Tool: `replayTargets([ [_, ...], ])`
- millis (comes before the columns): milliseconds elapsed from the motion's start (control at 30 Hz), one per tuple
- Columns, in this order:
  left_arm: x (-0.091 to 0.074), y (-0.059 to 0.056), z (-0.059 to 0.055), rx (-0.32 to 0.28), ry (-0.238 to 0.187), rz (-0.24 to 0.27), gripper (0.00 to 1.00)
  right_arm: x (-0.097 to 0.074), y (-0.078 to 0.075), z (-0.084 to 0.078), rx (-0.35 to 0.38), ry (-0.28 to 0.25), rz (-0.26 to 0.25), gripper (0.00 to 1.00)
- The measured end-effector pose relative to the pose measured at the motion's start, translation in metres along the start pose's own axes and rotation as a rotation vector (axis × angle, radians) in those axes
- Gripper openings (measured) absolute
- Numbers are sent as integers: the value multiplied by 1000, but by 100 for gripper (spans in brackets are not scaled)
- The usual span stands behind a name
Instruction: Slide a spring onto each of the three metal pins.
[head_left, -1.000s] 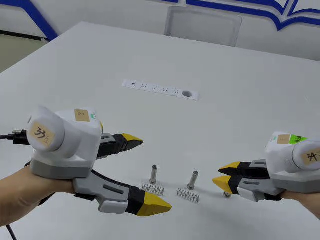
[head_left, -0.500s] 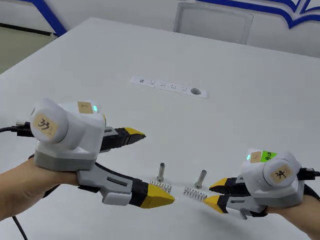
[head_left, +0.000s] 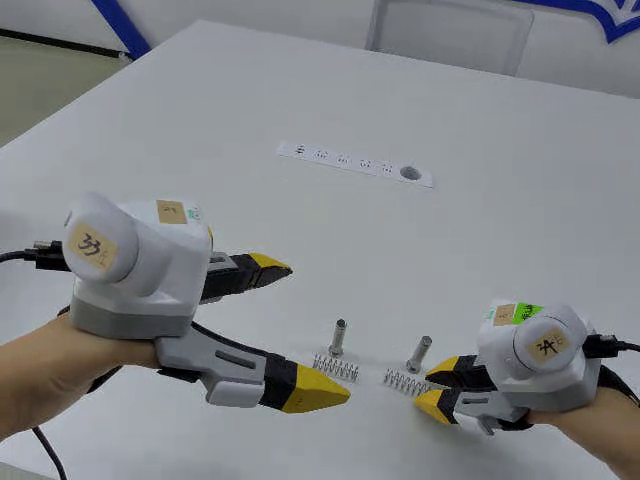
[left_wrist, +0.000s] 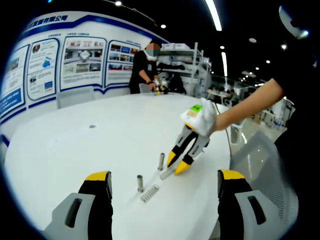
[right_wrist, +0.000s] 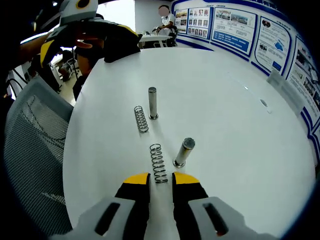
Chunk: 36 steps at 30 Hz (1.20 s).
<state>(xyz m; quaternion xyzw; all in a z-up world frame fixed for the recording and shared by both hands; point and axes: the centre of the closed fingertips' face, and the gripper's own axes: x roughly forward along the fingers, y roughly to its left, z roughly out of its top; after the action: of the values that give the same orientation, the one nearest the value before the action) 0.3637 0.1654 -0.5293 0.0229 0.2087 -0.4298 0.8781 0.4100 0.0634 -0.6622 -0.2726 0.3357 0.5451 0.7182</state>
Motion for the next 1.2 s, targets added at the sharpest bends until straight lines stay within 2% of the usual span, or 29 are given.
replayTargets([
  [100,-1,3,-4,21,21,18,86,3,0,-2,14,-1,8,18],
  [333,-2,3,-1,7,10,16,87,4,0,1,46,-29,13,17],
  [433,-2,2,-2,4,12,11,87,4,4,0,32,-28,27,12],
  [567,0,-1,-2,9,16,3,87,4,4,-1,33,-20,21,12],
  [733,3,-7,-10,18,43,-3,87,0,8,-2,3,-3,20,11],
  [900,10,-17,-21,35,83,-32,88,-12,16,5,-14,-16,40,11],
  [1067,19,-23,-17,49,82,-51,85,-32,21,19,-61,-30,45,11],
  [1200,26,-28,-12,70,78,-65,80,-53,25,39,-97,-68,44,11],
])
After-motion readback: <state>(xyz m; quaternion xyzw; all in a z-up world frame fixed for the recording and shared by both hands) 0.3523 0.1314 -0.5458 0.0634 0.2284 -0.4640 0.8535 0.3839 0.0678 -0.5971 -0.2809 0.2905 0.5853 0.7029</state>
